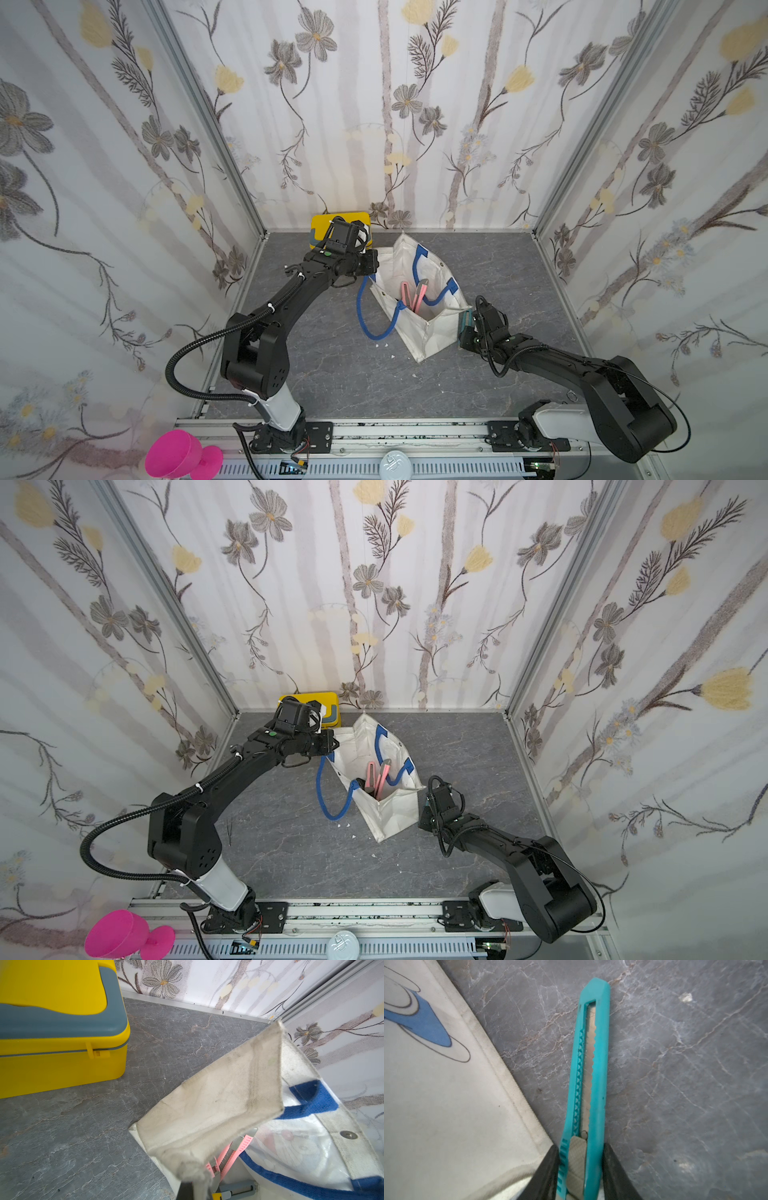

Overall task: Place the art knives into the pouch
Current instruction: Pick up the utility knife at the center of the board.

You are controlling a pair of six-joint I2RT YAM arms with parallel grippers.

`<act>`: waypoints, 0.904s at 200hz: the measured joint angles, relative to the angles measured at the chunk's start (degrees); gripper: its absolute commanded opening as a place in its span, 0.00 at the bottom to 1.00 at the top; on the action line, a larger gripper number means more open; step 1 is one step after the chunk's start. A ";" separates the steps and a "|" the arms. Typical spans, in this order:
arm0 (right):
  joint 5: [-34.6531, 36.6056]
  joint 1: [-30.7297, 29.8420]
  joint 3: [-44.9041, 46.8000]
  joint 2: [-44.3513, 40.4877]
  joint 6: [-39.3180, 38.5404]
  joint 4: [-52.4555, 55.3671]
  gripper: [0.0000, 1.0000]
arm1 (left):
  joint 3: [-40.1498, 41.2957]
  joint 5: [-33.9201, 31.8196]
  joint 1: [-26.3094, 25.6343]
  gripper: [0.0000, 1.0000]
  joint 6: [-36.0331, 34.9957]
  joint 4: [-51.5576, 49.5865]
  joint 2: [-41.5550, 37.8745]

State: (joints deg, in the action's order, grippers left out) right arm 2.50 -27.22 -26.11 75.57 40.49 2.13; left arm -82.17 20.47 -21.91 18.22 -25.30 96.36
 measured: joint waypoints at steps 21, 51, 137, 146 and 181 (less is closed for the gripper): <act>0.63 -0.63 -0.37 0.31 0.33 0.00 0.30 | 0.00 0.15 0.00 0.00 0.00 0.00 -0.04; 1.70 -1.99 -1.86 1.75 0.50 0.98 0.29 | 0.00 0.15 0.00 0.00 0.00 -0.02 -0.11; 2.36 -2.67 -1.73 -5.29 3.08 8.81 0.00 | 0.00 0.17 0.00 0.00 0.00 -0.11 -0.24; 2.45 -2.51 -2.36 -7.58 3.61 10.32 0.00 | 0.00 0.17 0.00 0.00 0.00 -0.15 -0.31; 5.81 -2.27 -10.23 -16.04 3.96 17.49 0.00 | 0.00 0.17 0.00 0.00 0.00 -0.24 -0.33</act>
State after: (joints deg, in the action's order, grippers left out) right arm 8.32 -29.50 -36.34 59.53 44.45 19.62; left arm -82.17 20.64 -21.91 18.22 -25.54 96.03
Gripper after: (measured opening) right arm 0.127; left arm 0.049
